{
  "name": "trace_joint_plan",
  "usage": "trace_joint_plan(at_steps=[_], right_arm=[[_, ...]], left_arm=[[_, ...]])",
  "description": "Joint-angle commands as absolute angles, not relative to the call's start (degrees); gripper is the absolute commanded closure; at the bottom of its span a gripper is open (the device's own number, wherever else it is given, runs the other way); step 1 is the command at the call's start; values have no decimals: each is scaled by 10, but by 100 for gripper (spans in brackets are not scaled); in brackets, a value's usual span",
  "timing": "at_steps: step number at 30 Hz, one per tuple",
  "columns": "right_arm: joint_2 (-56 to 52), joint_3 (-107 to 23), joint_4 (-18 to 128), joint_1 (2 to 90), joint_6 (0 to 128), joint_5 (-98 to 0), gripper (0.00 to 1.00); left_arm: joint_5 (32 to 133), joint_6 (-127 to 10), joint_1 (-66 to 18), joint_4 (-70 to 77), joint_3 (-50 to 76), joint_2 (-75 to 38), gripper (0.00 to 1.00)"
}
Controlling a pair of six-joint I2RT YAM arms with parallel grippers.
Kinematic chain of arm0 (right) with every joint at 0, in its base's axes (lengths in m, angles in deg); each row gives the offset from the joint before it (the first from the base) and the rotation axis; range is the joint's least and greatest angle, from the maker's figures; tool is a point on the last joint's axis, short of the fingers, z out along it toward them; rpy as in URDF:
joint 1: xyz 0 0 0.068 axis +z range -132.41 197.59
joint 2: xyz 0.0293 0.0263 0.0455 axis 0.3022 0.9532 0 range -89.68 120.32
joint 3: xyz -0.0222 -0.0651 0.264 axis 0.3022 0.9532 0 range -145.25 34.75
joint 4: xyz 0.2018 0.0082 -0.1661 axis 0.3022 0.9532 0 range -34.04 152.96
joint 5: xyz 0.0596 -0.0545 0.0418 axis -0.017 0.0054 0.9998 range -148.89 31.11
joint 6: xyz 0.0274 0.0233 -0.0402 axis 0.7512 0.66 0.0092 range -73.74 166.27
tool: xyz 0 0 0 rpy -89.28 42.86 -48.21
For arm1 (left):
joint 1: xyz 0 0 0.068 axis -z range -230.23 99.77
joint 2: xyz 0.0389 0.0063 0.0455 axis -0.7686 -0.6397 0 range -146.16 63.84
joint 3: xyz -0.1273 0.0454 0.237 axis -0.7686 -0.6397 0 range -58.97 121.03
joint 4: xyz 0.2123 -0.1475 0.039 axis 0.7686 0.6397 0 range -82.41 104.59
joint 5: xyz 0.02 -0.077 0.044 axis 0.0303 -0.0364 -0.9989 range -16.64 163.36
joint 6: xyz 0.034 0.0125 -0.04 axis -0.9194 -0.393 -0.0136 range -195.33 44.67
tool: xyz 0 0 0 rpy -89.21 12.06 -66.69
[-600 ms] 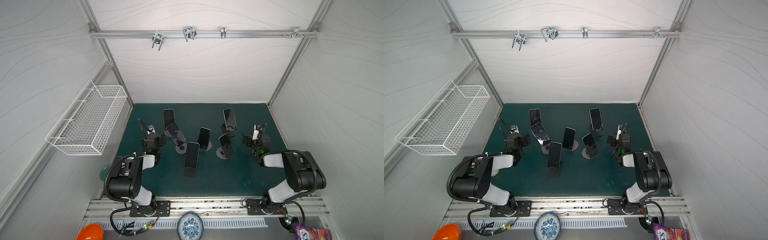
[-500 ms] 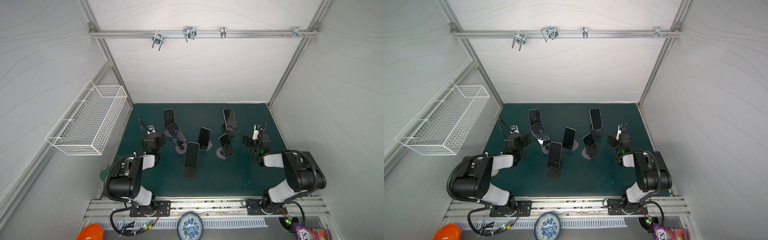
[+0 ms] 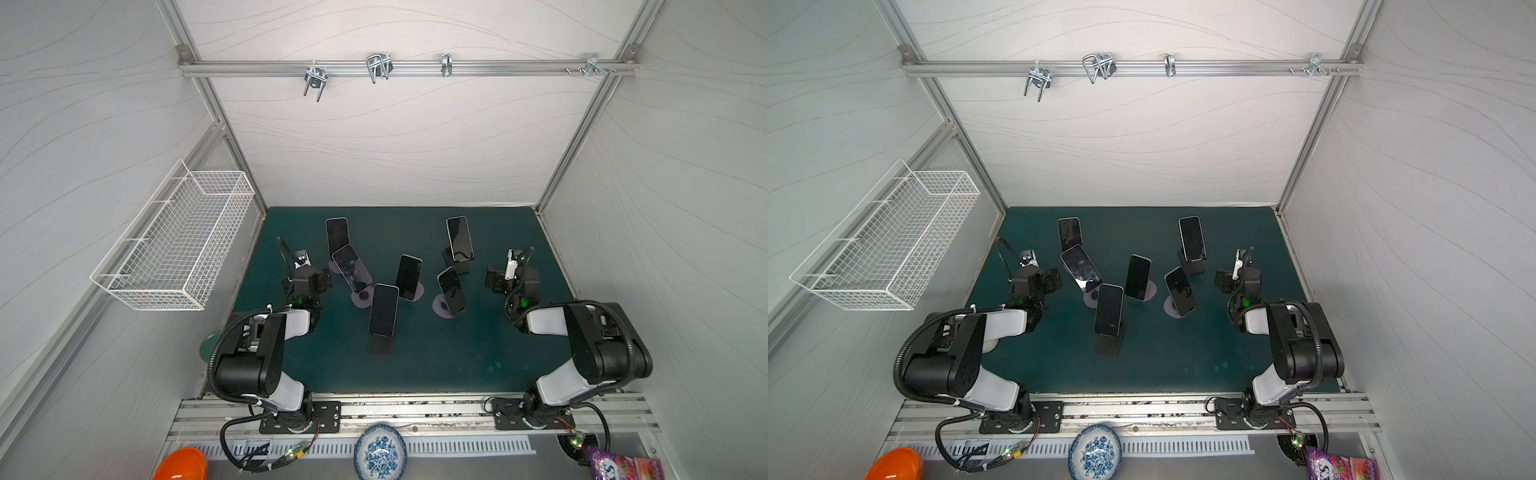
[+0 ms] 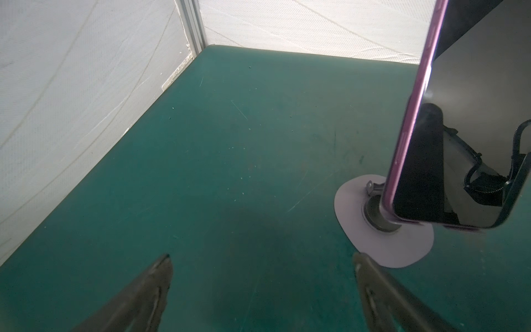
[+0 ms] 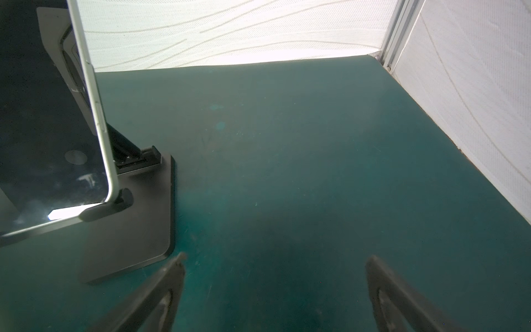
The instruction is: Remove the phone from the phone stand
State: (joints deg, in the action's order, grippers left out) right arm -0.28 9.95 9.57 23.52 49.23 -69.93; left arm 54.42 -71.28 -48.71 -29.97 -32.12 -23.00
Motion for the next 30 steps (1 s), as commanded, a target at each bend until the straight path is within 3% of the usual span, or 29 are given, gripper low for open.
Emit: trace_joint_plan(at_steps=[1,23,30], right_arm=[[-1,101,98,237,482,-695,1],[-2,102,98,237,483,-694,1],[-22,109,102,228,496,-696,1]], left_arm=[[536,-717,-487,-322,-309,-234,1],[536,-718,-488,-327,-312,-230,1],[528,-715,-488,-239,-278,-196,1]])
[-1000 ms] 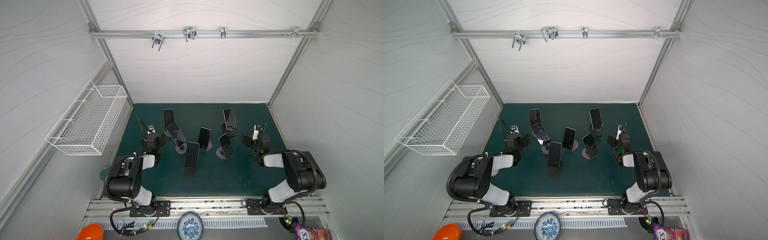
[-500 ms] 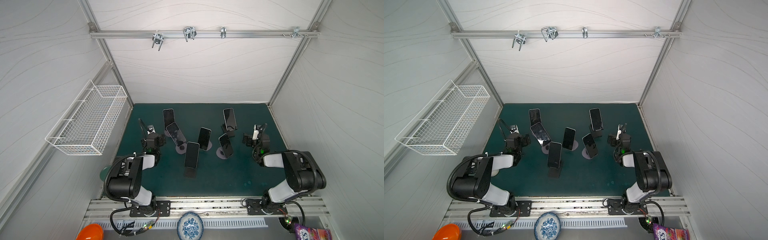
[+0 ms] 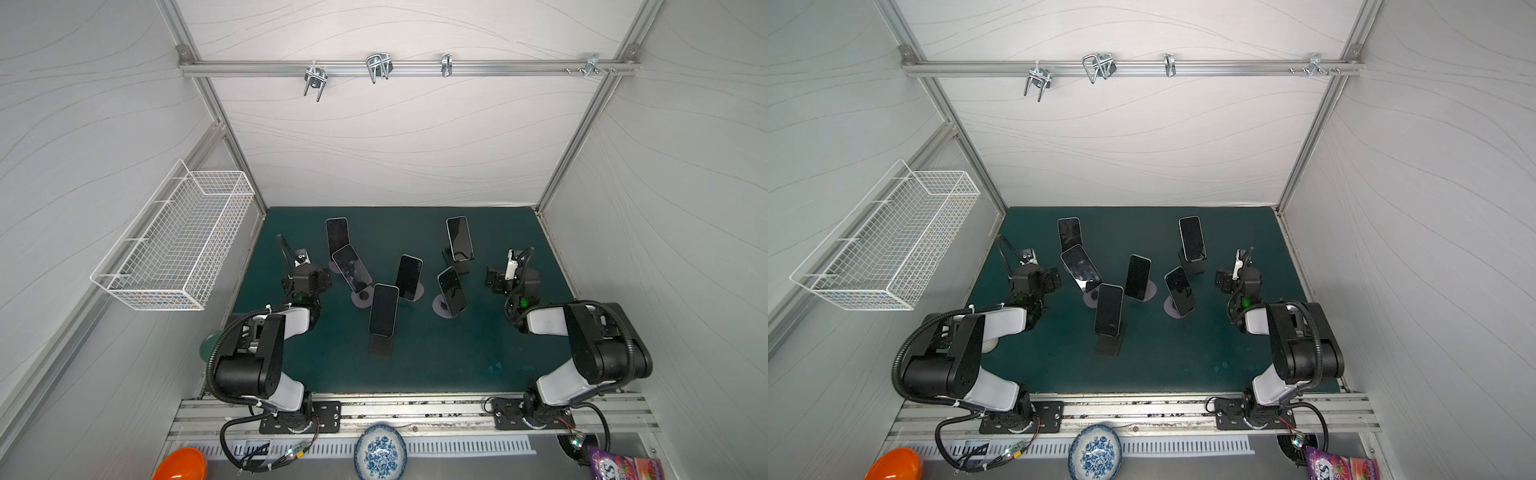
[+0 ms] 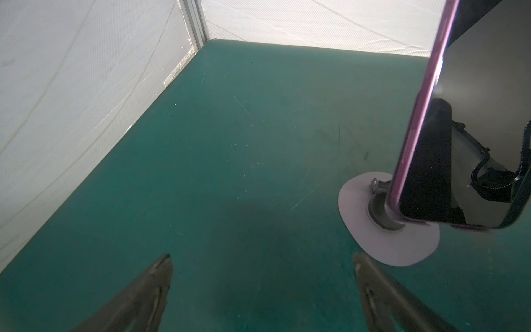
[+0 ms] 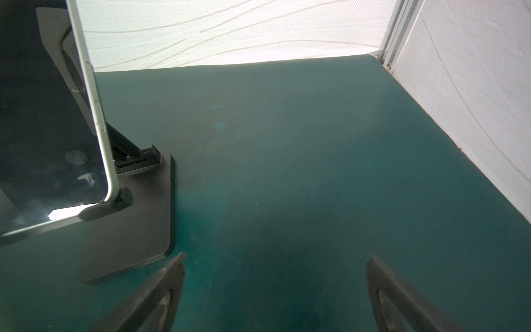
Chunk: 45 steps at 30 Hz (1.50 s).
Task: Remove the phone from the phone stand
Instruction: 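Raise both grippers and move them forward toward the phones on stands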
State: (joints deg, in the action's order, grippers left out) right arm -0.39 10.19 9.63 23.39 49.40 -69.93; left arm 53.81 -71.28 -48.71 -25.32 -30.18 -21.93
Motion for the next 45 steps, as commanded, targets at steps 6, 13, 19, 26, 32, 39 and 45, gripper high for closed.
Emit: trace_joint_plan(at_steps=[6,13,19,26,32,39,45], right_arm=[[-68,112,142,214,504,-685,1],[-119,102,189,214,494,-663,1],[-159,61,269,214,470,-657,1],[-214,22,336,215,419,-624,1],[-257,-19,402,214,388,-574,1],[-294,-74,480,216,379,-502,1],[-307,-125,537,230,346,-444,1]], left_arm=[[527,-714,-488,-236,-289,-164,1],[527,-715,-488,-235,-287,-125,1],[527,-735,-488,-193,-237,-97,1],[537,-736,-488,-173,-196,-47,1],[548,-724,-488,-86,-144,-7,2],[584,-732,-480,-19,-96,48,4],[618,-751,-452,11,-77,82,6]])
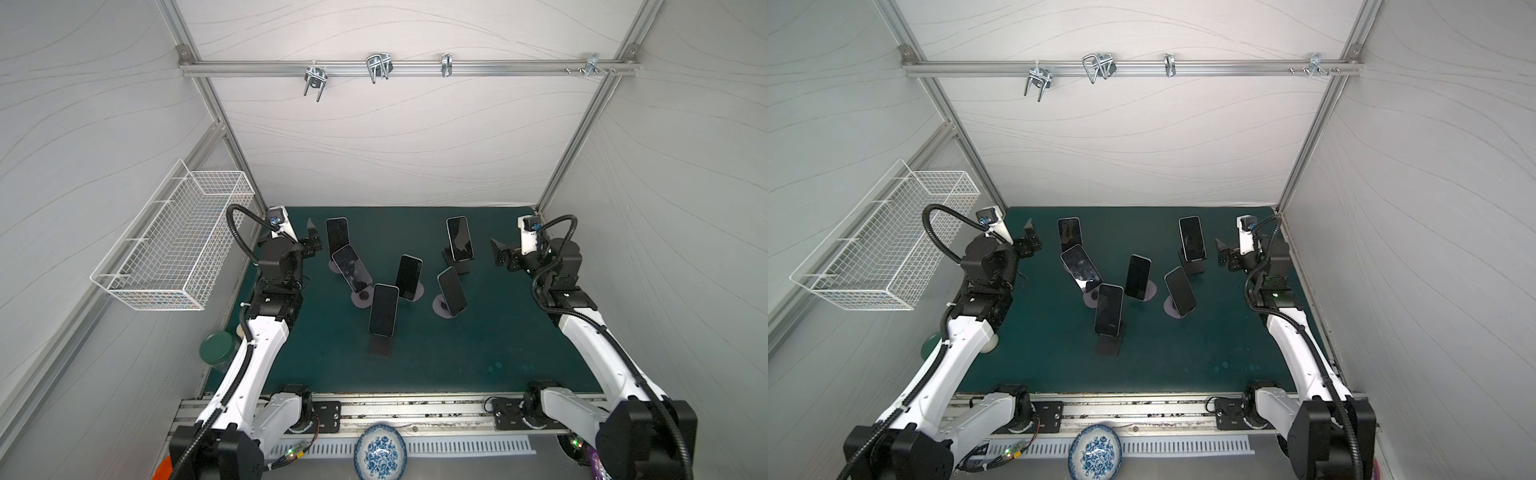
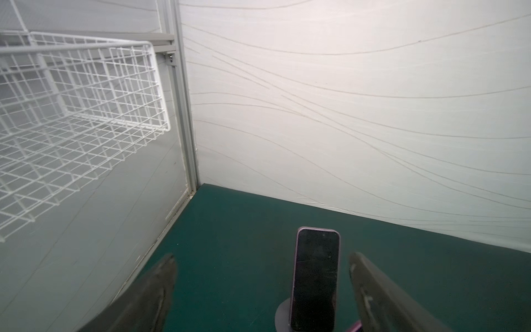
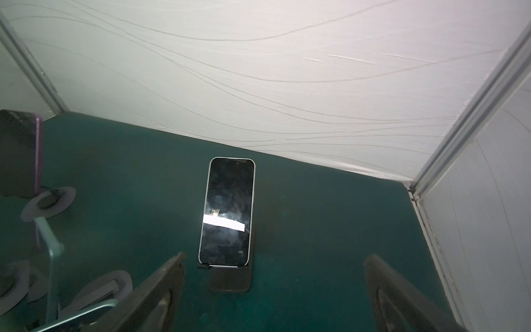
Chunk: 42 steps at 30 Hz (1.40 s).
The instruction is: Remove the phone from the phone stand
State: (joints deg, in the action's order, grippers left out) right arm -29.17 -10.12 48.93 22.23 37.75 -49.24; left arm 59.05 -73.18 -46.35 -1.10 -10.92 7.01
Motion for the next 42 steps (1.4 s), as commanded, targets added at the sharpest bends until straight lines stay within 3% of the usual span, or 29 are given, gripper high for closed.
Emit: trace_joint_plan(at_steps=[1,10,27,36,42], right_arm=[[-310,-134,546,233,344,-439,1],[-335,-197,632,250,386,-442,1],[-343,-232,732,271,468,-382,1],[-366,-257,850,344,469,-408,2],[-398,-203,841,399,436,-439,5]], left_arm=[[620,-761,-445,21,-69,85,6],[658,-873,-362,108,4,84,5],[728,-920,-233,206,42,74,4],[739,-870,-180,220,42,60,4],[794,-860,-165,258,29,79,4]])
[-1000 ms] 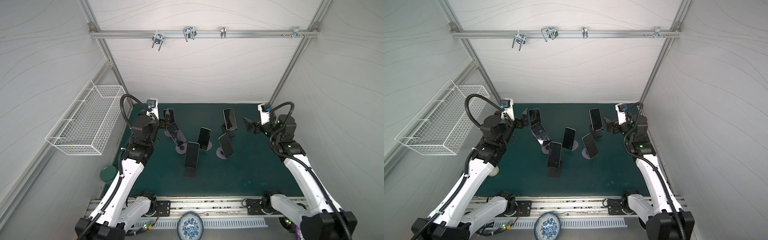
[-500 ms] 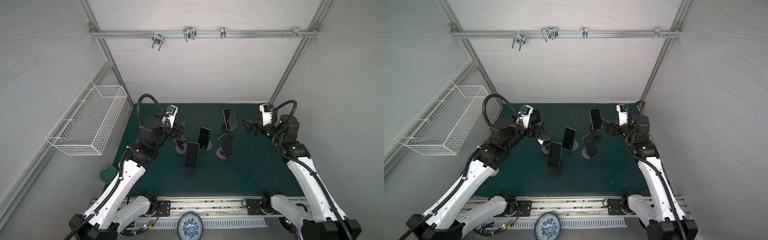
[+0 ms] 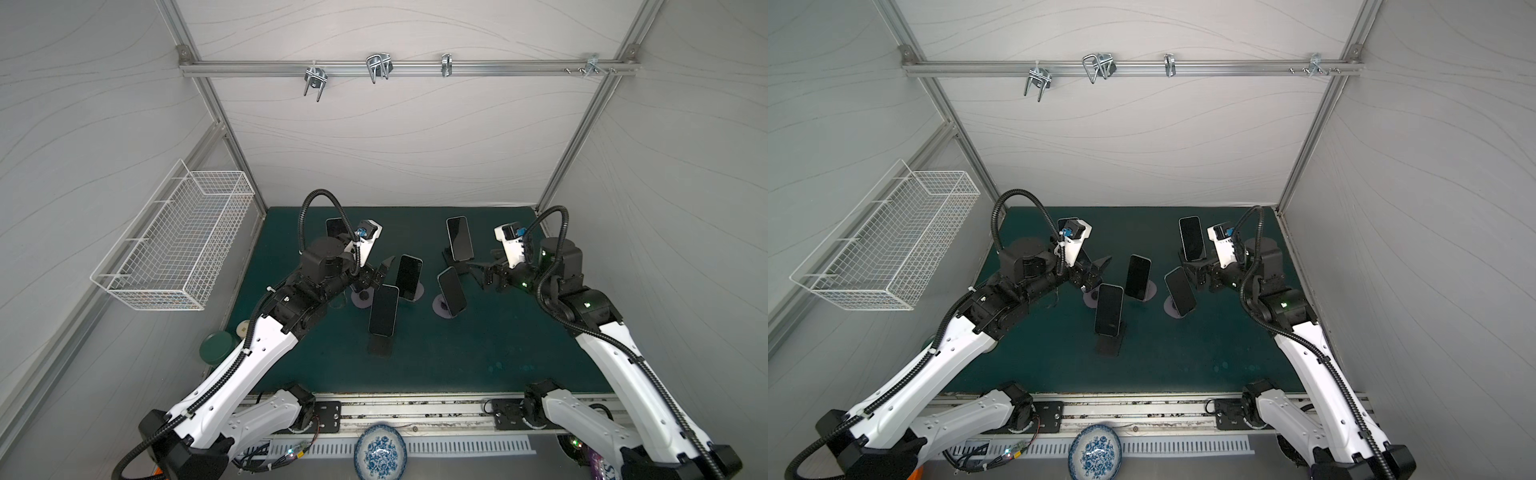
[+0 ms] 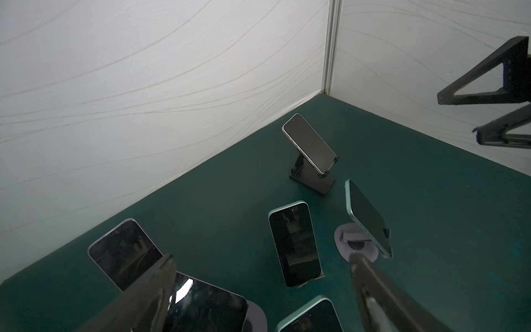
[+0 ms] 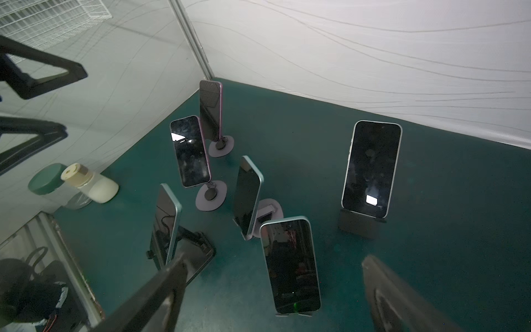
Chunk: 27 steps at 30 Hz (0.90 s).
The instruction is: Remove the phone from the phone stand
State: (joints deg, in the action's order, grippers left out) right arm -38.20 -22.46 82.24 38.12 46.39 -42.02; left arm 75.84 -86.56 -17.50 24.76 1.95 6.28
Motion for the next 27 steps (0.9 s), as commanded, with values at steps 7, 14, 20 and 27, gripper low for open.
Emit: trace_joint_plan(at_steps=[7,14,20,27], right_arm=[[-433,-176,850,441,379,-477,4],[-489,-156,875,460,363,-477,5],[-466,-214,957,465,382,-502,2],[-431,-218,978,465,352,-495,1]], left_arm=[[806,-858,-140,337,36,87,4],[807,-861,-130,327,4,125,4],[812,-888,-130,331,10,124,4],[799,-871,-125,327,29,95,4]])
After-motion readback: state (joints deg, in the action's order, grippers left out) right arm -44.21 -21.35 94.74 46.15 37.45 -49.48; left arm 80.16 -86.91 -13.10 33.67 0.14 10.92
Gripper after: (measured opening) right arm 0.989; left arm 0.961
